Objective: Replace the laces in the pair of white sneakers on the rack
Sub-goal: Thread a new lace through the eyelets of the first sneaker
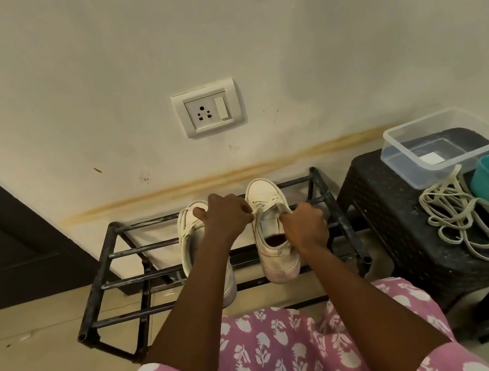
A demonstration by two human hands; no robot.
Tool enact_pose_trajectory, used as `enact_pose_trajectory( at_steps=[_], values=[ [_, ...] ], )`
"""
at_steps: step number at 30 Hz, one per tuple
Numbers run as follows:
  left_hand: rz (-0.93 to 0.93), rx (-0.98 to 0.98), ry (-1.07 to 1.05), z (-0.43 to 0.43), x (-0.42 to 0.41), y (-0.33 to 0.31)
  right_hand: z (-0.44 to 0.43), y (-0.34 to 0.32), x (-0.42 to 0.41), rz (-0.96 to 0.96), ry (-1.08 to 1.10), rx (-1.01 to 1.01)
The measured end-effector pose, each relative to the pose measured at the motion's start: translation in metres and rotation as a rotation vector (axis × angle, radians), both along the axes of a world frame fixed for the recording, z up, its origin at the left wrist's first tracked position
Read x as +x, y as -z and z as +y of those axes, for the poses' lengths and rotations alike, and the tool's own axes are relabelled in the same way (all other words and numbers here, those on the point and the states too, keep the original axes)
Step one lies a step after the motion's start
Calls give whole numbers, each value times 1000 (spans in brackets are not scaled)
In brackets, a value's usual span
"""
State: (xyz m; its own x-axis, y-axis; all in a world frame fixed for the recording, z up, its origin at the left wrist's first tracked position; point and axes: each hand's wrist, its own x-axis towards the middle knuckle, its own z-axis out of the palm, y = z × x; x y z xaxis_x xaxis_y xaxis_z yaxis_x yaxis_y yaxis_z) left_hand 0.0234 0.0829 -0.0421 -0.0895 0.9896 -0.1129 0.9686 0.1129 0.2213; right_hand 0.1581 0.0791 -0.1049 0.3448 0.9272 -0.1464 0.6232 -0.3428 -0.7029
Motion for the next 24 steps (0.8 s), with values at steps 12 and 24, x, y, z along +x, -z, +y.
enact_pose_trajectory(
  at_steps=[12, 24],
  values=[
    [-19, -60, -33, 3, -3, -1, -2, -4, -2, -47, -27, 6],
    [-459, -303, -214, -3, 6, 5, 0, -2, -1, -59, -17, 7]
  ],
)
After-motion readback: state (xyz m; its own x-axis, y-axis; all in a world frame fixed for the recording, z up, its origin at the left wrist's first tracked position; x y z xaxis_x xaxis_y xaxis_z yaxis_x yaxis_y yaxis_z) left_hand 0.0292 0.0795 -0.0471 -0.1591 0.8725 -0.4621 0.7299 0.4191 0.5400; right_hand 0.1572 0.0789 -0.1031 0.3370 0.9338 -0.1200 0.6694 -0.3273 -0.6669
